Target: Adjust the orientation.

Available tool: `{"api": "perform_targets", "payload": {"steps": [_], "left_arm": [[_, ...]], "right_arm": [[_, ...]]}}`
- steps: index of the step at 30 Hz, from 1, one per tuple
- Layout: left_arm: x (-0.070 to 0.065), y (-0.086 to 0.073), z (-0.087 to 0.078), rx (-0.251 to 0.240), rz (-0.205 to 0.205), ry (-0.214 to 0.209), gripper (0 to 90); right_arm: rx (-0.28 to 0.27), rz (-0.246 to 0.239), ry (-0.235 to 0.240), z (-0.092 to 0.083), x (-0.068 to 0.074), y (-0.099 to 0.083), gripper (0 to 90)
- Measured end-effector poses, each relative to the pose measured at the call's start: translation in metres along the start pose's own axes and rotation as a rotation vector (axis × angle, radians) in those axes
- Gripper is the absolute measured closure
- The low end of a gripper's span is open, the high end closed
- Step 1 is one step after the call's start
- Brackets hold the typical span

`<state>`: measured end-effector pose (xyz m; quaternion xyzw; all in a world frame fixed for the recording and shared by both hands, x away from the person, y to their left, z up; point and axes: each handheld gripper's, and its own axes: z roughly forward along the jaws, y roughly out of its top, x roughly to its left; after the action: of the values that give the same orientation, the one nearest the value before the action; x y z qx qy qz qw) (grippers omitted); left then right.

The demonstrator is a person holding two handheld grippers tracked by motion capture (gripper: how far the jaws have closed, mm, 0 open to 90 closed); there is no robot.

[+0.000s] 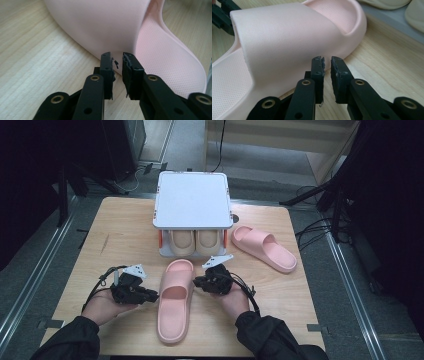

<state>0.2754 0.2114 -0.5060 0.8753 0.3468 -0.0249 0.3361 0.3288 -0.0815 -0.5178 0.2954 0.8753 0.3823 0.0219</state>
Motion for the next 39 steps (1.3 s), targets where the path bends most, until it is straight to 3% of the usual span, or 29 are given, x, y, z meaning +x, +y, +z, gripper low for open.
{"api": "perform_targets", "payload": {"steps": [6, 16, 27, 39], "left_arm": [[0.010, 0.001, -0.008, -0.041, -0.056, -0.013, 67.8], [0.021, 0.012, -0.012, -0.048, -0.075, -0.006, 56.0], [0.028, 0.018, -0.016, -0.078, -0.087, -0.002, 50.7], [0.030, 0.017, -0.017, -0.072, -0.091, 0.004, 49.4]], "right_arm": [[-0.028, -0.001, -0.010, -0.011, -0.005, -0.001, 75.4], [-0.053, 0.015, -0.023, -0.035, -0.016, -0.009, 66.9], [-0.095, 0.052, -0.064, -0.074, -0.041, -0.016, 61.5], [-0.124, 0.130, -0.117, -0.111, -0.083, -0.029, 61.5]]}}
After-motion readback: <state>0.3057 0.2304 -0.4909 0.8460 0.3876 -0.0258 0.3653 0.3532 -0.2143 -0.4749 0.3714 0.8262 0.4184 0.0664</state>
